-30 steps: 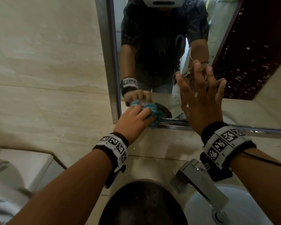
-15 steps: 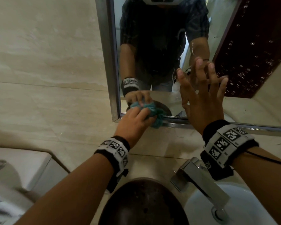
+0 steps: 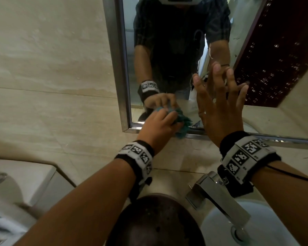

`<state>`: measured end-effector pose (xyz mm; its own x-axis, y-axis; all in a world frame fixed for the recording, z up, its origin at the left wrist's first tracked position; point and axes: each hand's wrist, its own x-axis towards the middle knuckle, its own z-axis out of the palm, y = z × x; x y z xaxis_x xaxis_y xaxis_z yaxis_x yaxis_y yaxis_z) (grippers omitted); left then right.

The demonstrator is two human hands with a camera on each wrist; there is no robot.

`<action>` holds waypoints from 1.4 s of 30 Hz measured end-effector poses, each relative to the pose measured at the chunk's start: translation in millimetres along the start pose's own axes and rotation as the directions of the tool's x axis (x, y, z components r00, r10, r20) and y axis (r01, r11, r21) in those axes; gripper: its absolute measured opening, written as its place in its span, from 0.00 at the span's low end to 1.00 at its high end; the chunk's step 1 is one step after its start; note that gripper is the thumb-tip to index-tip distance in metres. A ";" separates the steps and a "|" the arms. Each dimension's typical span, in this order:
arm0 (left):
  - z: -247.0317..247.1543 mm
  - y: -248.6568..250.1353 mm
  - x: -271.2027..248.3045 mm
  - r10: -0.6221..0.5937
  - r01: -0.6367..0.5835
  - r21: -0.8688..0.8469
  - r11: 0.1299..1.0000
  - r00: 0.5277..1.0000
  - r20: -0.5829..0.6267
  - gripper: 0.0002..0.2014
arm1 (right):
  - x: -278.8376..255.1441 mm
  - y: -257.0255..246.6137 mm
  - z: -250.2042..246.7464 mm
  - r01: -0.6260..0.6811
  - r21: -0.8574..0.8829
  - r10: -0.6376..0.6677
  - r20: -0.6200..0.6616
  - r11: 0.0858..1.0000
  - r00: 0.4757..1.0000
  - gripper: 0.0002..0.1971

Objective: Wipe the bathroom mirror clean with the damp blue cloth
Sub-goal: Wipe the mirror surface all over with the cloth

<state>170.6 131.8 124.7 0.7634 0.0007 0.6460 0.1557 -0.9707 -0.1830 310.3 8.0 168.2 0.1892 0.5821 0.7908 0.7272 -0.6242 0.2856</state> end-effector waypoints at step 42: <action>-121.4 -61.3 108.6 -0.050 0.070 0.053 0.996 0.948 -0.314 0.23 | 46.8 27.7 -51.1 -0.169 0.107 0.160 0.087 0.980 0.983 0.54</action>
<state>167.8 162.2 296.1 0.5188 -0.0264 0.8545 0.2416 -0.9542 -0.1762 305.6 -8.7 240.7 0.3598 0.5176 0.7763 0.7510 -0.6543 0.0881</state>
